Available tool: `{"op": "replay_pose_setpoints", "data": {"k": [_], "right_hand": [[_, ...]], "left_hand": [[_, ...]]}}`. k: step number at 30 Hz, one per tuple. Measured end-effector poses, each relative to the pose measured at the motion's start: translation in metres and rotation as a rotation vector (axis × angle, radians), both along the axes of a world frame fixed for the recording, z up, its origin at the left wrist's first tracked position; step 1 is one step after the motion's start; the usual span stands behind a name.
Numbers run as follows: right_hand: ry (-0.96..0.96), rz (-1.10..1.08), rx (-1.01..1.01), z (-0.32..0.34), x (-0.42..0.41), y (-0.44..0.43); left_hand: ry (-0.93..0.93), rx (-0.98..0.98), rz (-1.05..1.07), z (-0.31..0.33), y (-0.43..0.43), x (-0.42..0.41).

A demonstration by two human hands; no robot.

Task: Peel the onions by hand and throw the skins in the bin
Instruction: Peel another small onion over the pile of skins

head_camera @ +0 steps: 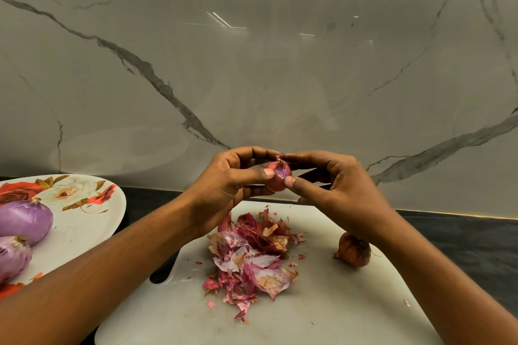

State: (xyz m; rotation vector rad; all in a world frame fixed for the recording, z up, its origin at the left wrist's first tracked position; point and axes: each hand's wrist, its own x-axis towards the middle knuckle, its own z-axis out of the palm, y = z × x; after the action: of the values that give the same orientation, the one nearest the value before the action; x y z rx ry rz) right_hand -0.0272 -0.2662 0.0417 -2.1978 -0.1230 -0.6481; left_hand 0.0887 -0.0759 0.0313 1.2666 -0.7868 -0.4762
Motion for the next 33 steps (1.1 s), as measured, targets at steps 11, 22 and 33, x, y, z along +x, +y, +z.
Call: {"op": "replay_pose_setpoints", "data": {"k": [11, 22, 33], "right_hand": [[-0.08, -0.051, -0.016, 0.0, 0.001, -0.004], [-0.201, -0.041, -0.205, -0.004, 0.005, -0.005], [-0.112, -0.093, -0.425, -0.007, 0.004, 0.006]], "left_hand": [[-0.035, 0.023, 0.011, 0.002, 0.0, -0.006], [-0.196, 0.086, 0.085, -0.001, -0.001, -0.009], [-0.174, 0.085, 0.052, -0.004, -0.003, -0.008]]}}
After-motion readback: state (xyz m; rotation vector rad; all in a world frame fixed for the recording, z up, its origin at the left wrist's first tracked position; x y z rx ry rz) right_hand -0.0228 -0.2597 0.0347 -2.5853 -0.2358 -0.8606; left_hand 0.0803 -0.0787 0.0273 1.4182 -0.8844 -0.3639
